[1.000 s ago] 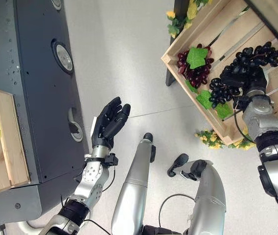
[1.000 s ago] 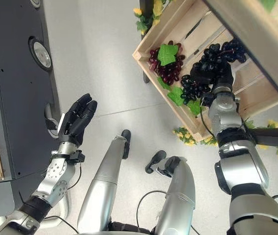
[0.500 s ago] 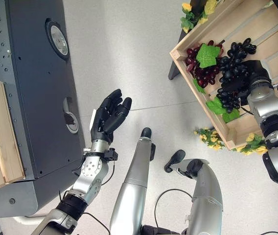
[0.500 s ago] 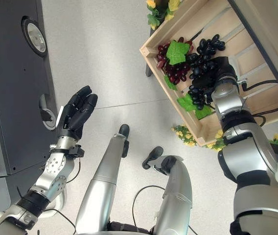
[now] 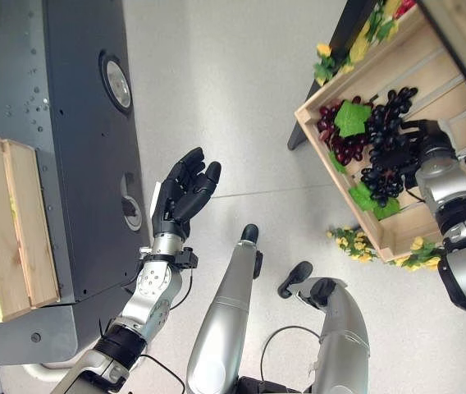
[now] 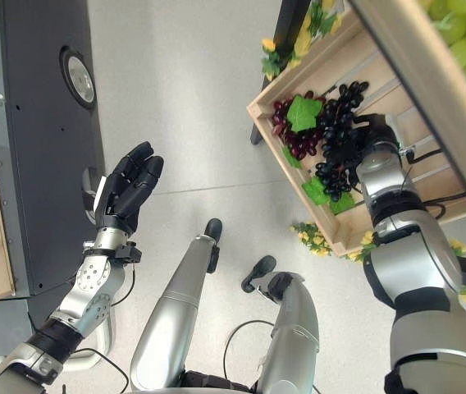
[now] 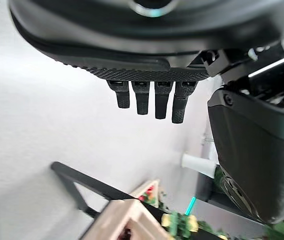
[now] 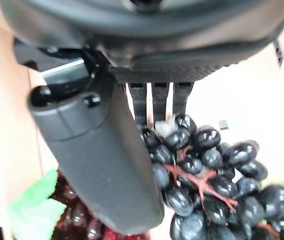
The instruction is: Pick up the fruits from the basket on one side to the basket on the other side
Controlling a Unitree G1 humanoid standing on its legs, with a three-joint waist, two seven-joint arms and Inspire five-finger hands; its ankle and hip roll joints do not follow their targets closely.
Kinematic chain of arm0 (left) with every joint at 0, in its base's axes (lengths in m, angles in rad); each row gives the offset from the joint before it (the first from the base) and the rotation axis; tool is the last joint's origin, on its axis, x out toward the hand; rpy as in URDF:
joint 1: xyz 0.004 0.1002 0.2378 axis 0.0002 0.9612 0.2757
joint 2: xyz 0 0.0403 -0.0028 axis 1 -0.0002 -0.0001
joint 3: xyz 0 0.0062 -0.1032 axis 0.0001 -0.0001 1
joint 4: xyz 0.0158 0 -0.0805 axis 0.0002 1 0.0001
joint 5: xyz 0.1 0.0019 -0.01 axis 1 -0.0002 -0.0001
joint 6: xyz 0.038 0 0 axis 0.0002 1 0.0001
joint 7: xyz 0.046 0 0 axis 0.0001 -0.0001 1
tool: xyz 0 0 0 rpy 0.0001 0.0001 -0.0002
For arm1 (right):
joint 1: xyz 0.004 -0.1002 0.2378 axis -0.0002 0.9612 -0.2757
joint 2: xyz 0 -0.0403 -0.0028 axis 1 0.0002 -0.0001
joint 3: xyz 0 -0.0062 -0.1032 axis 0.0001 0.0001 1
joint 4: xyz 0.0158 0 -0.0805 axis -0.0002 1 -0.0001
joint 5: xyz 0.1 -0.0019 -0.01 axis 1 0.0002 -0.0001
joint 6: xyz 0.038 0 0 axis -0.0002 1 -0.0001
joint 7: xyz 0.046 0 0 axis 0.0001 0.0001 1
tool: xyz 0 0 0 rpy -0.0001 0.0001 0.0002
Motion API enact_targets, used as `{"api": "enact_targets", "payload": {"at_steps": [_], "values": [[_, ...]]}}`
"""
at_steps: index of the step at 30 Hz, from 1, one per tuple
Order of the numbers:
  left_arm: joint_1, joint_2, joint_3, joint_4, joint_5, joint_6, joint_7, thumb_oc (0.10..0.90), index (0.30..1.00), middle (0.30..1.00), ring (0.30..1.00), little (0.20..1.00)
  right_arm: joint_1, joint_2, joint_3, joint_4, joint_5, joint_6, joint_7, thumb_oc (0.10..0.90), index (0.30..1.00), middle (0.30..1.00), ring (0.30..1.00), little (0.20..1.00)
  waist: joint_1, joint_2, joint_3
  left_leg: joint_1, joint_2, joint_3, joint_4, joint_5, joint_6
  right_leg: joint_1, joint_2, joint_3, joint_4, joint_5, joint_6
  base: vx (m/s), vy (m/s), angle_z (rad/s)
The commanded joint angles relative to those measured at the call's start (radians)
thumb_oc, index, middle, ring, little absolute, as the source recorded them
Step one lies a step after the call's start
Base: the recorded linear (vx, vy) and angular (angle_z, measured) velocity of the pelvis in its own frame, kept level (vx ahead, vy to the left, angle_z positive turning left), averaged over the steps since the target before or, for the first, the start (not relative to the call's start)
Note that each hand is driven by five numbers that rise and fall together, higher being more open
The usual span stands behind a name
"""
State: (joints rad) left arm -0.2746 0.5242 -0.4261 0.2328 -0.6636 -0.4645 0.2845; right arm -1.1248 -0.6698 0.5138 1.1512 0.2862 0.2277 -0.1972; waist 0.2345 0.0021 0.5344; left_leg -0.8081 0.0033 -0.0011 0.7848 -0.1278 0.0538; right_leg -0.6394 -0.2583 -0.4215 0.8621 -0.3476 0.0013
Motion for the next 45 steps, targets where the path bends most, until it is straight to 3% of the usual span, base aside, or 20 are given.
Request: {"api": "enact_targets", "payload": {"at_steps": [1, 10, 18, 23, 27, 31, 39, 45], "values": [[-0.011, -0.008, 0.023, -0.136, 0.023, -0.093, 0.005, 0.800, 0.900, 0.900, 0.900, 0.900, -0.012, -0.066, -0.058, -0.007, 0.073, -0.123, -0.031, 0.800, 0.900, 0.900, 0.900, 0.900, 0.006, -0.004, -0.014, 0.193, -0.004, 0.043, -0.119, -0.117, 0.016, 0.094, -0.001, 0.020, -0.074, 0.104, 0.015, 0.04, 0.034, -0.09], [-0.053, -0.082, 0.029, -0.060, 0.058, -0.072, 0.050, 0.800, 0.900, 0.900, 0.900, 0.900, 0.233, 0.089, -0.170, -0.137, 0.120, -0.250, -0.082, 0.800, 0.900, 0.900, 0.900, 0.900, -0.037, -0.014, -0.018, 0.462, 0.018, 0.081, -0.286, -0.081, 0.000, 0.339, -0.001, 0.041, -0.258, 0.139, 0.039, 0.03, 0.028, -0.14], [-0.021, -0.138, 0.043, -0.018, 0.074, -0.066, 0.056, 0.800, 0.900, 0.900, 0.900, 0.900, 0.450, 0.215, -0.207, -0.316, 0.167, -0.332, -0.183, 0.800, 0.900, 0.900, 0.900, 0.900, -0.080, -0.004, -0.089, 0.601, 0.022, 0.102, -0.393, -0.064, -0.017, 0.493, 0.025, 0.068, -0.429, 0.171, 0.049, 0.07, 0.037, -0.13], [0.030, -0.156, 0.076, 0.011, 0.111, -0.024, 0.051, 0.800, 0.900, 0.900, 0.900, 0.900, 0.589, 0.289, -0.148, -0.503, 0.051, -0.404, -0.066, 0.800, 0.900, 0.900, 0.900, 0.900, -0.097, -0.014, -0.143, 0.676, 0.014, 0.110, -0.475, -0.047, -0.024, 0.569, 0.038, 0.080, -0.524, 0.195, 0.062, 0.07, -0.004, -0.12], [0.106, -0.151, 0.110, 0.043, 0.132, 0.019, 0.001, 0.800, 0.900, 0.900, 0.900, 0.900, 0.714, 0.279, -0.060, -0.617, -0.112, -0.428, 0.006, 0.800, 0.900, 0.900, 0.900, 0.900, -0.096, -0.018, -0.203, 0.743, -0.002, 0.097, -0.575, -0.016, -0.031, 0.646, 0.053, 0.081, -0.632, 0.217, 0.077, 0.11, -0.040, -0.03], [0.152, -0.146, 0.120, 0.072, 0.147, 0.047, -0.031, 0.800, 0.900, 0.900, 0.900, 0.900, 0.808, 0.280, -0.028, -0.664, -0.182, -0.452, 0.049, 0.800, 0.900, 0.900, 0.900, 0.900, -0.098, -0.019, -0.253, 0.766, -0.015, 0.071, -0.638, 0.017, -0.027, 0.671, 0.063, 0.086, -0.690, 0.247, 0.079, 0.06, -0.043, 0.14], [0.221, -0.155, 0.154, 0.158, 0.160, 0.075, -0.072, 0.800, 0.900, 0.900, 0.900, 0.900, 0.957, 0.334, -0.007, -0.708, -0.105, -0.460, 0.133, 0.800, 0.900, 0.900, 0.900, 0.900, -0.105, -0.016, -0.340, 0.828, -0.028, -0.002, -0.750, 0.055, -0.026, 0.711, 0.104, 0.127, -0.745, 0.243, 0.077, 0.05, -0.083, 0.33], [0.214, -0.153, 0.172, 0.196, 0.146, 0.084, -0.061, 0.800, 0.900, 0.900, 0.900, 0.900, 0.938, 0.343, 0.021, -0.713, -0.060, -0.434, 0.186, 0.800, 0.900, 0.900, 0.900, 0.900, -0.085, -0.012, -0.334, 0.814, -0.023, 0.002, -0.682, 0.040, -0.040, 0.721, 0.095, 0.065, -0.679, 0.197, 0.058, -0.04, -0.105, 0.17]]}}
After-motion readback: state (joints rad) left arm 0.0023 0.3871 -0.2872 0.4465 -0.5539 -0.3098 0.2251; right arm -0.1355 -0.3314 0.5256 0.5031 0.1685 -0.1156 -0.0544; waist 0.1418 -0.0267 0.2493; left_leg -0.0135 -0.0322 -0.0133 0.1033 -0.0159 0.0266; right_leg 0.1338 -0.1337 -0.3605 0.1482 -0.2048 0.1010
